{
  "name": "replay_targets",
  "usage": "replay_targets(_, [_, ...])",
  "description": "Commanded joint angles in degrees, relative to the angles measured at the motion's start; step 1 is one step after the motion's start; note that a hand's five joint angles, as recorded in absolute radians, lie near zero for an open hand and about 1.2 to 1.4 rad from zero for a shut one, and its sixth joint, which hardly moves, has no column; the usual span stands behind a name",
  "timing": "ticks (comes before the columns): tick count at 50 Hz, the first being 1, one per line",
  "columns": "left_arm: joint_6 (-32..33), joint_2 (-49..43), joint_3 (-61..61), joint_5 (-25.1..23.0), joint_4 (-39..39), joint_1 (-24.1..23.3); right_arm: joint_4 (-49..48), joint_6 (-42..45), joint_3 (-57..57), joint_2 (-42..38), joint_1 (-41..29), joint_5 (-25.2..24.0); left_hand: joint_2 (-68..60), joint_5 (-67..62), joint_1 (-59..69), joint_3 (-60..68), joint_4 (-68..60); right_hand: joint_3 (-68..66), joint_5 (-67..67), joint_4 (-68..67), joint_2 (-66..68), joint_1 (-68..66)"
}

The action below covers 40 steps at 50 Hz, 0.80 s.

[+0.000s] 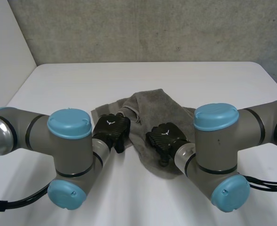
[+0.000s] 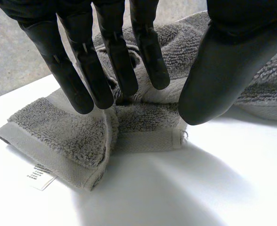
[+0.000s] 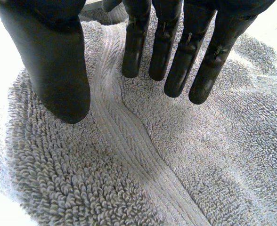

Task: Fold the towel.

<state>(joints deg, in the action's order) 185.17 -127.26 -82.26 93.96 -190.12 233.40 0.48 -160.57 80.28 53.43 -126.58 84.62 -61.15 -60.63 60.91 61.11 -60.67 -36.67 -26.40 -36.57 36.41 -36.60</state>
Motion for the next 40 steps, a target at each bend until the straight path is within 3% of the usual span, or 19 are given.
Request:
replay_targets(1, [-3.3,10.6,-8.9,-3.6,-0.4,0.7,-2.7,1.0,10.4,10.4,3.8,-6.0,31.6,41.1,-31.4,-31.6,31.1,13.3,13.0,13.2,-13.0,13.2])
replay_targets(6, [-3.3,10.6,-9.4,-3.7,-0.3,0.7,-2.3,1.1,10.2,9.3,3.8,-6.1,31.4,40.9,-31.2,-31.4,30.9,12.0,11.7,11.8,-11.7,11.9])
replay_targets(13, [-3.3,10.6,-9.8,-3.6,-0.3,0.7,-2.1,2.3,9.8,7.5,4.5,-5.8,30.9,40.4,-30.7,-30.9,30.4,-2.0,-2.2,-2.1,2.2,-2.0])
replay_targets(22, [-3.2,10.6,-9.3,-3.6,-0.3,1.4,-2.5,2.1,9.7,8.7,4.6,-5.7,24.5,34.0,-24.3,-24.5,24.1,-0.7,-0.9,-0.8,0.9,-0.7])
replay_targets(27, [-3.1,11.0,-9.6,-3.6,-0.3,2.1,-2.7,1.9,10.2,10.9,4.6,-4.7,24.5,34.0,-24.3,-24.5,24.0,4.6,4.3,4.4,-4.3,4.5])
replay_targets(29, [-3.2,11.2,-9.4,-3.6,-0.3,2.2,-2.8,1.7,10.2,11.8,4.5,-3.9,25.4,34.8,-25.1,-25.3,24.9,16.8,16.5,16.7,-16.5,16.7])
replay_targets(33, [-3.1,11.8,-8.4,-3.5,-0.6,3.8,-2.7,1.7,9.7,11.9,4.5,-3.5,31.4,40.9,-31.2,-31.4,30.9,26.7,26.4,26.6,-26.4,26.6])
replay_targets(40, [-3.1,10.6,-3.0,-2.6,-0.7,5.9,-2.8,-0.2,5.9,11.6,3.8,-3.1,47.5,57.0,-47.3,-47.5,47.1,26.7,26.4,26.6,-26.4,26.6])
